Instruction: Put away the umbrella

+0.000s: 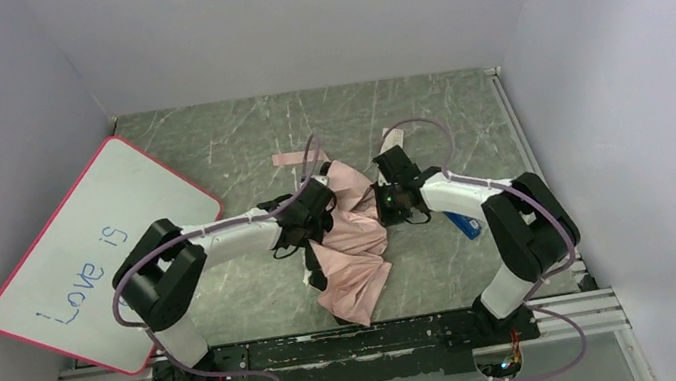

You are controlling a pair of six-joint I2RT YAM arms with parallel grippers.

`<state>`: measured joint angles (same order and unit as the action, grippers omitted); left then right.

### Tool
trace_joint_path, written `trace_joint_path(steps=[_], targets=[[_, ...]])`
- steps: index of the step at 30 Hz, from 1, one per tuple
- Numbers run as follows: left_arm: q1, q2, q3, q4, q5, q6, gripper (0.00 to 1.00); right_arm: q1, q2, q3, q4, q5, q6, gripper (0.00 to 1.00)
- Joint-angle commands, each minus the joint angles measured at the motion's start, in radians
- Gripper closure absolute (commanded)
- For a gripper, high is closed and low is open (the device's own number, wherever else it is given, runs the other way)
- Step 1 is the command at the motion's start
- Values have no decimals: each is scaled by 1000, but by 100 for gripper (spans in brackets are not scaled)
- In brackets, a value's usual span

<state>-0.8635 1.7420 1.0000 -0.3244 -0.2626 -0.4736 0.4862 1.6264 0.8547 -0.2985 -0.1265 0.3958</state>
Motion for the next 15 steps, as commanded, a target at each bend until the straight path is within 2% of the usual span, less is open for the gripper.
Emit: trace_joint_path(steps=[1, 4, 6, 8, 9, 10, 12, 15], targets=[[-6, -75, 37, -50, -73, 20, 95, 19, -59, 4, -50, 109, 28, 97], [30, -147, 24, -108, -119, 23, 80, 16, -130, 25, -107, 239, 1, 86], [70, -210, 9, -133, -125, 29, 68, 14, -191, 35, -135, 314, -21, 71], [129, -273, 1, -158, -129, 43, 62, 13, -263, 43, -149, 354, -67, 58], [151, -313, -2, -172, -132, 53, 61, 13, -304, 45, -150, 362, -93, 46], [171, -343, -3, -181, -136, 62, 59, 12, -344, 44, -143, 363, -124, 39], [196, -399, -8, -188, -140, 98, 58, 11, -427, 28, -104, 283, -220, 29], [210, -472, -20, -179, -125, 142, 57, 12, -501, 8, -47, 100, -365, 22]])
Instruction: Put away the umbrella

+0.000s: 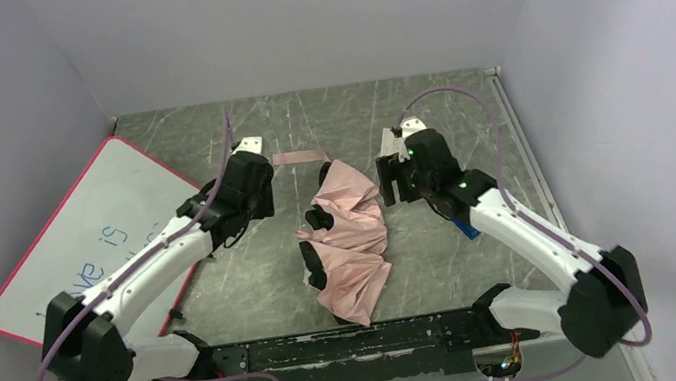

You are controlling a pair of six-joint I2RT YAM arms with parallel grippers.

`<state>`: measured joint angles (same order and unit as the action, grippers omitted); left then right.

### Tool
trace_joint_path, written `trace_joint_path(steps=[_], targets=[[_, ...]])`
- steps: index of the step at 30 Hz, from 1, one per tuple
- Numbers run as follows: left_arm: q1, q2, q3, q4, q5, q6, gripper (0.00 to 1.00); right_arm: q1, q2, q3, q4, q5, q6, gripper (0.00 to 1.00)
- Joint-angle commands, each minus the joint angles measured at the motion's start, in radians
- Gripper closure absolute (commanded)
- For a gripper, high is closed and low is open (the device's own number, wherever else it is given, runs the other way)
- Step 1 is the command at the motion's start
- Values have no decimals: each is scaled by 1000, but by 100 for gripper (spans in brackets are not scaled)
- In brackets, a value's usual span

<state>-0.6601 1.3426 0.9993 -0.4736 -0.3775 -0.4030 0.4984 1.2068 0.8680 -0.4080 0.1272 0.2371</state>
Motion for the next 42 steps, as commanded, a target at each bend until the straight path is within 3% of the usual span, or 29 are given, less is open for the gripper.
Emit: trace_joint_path(steps=[1, 6, 9, 15, 20, 26, 33, 38, 42], targets=[[7, -91, -25, -24, -2, 81, 57, 1, -90, -8, 77, -214, -246, 20], [8, -149, -61, 5, 49, 101, 56, 17, -157, -88, 164, -592, -563, 6], [7, -170, -74, 9, 77, 113, 56, 30, -170, -100, 191, -663, -647, 4], [7, -199, -103, 18, 126, 146, 56, 39, 2, 29, -58, -799, -853, 4], [7, -203, -114, 23, 155, 152, 56, 115, 85, 22, -43, -703, -903, 3], [7, -191, -121, 42, 207, 155, 56, 126, 188, 30, 12, -731, -924, 1], [7, -209, -108, 24, 199, 195, 55, 138, 349, 37, 2, -586, -998, 2], [7, -228, -103, 13, 190, 213, 54, 157, 429, 18, 49, -467, -1015, 7], [7, -229, -96, 6, 200, 218, 54, 180, 462, 13, 52, -426, -1008, 18]])
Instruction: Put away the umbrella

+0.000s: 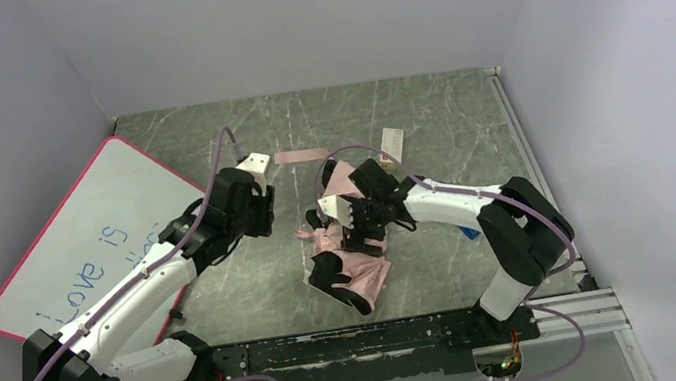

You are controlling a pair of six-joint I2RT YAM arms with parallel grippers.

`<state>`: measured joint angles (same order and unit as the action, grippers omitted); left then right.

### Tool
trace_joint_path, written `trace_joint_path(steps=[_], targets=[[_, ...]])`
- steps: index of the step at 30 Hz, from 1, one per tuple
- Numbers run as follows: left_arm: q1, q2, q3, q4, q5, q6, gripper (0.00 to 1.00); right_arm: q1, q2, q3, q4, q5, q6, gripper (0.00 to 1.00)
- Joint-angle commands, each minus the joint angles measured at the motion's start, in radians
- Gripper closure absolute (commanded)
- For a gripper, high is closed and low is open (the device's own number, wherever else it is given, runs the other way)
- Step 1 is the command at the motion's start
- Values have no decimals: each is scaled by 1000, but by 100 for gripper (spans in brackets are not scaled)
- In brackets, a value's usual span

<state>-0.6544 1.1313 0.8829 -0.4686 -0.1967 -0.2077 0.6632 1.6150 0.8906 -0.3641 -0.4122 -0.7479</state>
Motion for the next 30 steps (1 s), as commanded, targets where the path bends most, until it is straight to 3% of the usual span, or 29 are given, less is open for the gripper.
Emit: trace_joint_path(steps=[1, 5, 14, 22, 25, 26, 30], targets=[[1, -19, 19, 5, 23, 26, 54, 19, 51, -16, 17, 122, -19, 21], [1, -29, 25, 21, 30, 40, 53, 42, 1, -87, 114, 122, -23, 46], [1, 20, 123, -1, 43, 114, 51, 231, -61, -221, 283, 228, -34, 78], [0, 65, 142, 15, 257, 149, 45, 496, -65, -352, 469, 499, 25, 79], [-11, 85, 128, 26, 349, 166, 38, 567, -38, -372, 511, 584, 34, 80], [-18, 90, 125, 29, 371, 173, 30, 588, -30, -379, 529, 606, 36, 80], [-55, 120, 111, 31, 396, 195, 19, 637, -1, -397, 577, 657, 44, 80]])
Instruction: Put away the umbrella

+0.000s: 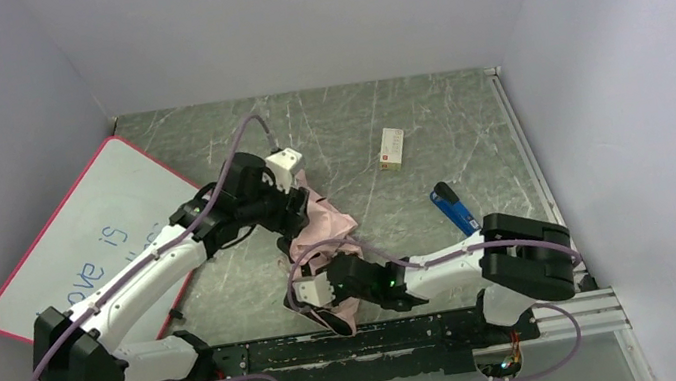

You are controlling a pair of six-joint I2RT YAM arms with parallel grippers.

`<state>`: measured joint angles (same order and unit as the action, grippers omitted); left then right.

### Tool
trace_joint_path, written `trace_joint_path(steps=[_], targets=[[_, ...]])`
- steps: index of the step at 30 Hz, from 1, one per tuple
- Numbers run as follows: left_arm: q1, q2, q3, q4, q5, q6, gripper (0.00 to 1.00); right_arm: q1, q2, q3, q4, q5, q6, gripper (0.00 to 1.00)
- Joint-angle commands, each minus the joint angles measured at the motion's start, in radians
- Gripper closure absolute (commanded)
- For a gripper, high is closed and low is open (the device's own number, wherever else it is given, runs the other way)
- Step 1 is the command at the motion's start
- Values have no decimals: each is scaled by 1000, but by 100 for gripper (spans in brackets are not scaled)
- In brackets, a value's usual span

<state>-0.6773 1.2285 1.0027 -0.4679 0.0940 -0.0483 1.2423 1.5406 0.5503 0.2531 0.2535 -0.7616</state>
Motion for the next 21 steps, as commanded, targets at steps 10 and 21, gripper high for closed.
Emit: trace_joint_path(steps=[10, 21], targets=[[-119, 98, -101, 42, 105, 278, 7, 92, 38, -73, -40, -9, 46, 80], [-120, 165, -116, 2, 254, 443, 11, 91, -54, -109, -75, -20, 6, 80]])
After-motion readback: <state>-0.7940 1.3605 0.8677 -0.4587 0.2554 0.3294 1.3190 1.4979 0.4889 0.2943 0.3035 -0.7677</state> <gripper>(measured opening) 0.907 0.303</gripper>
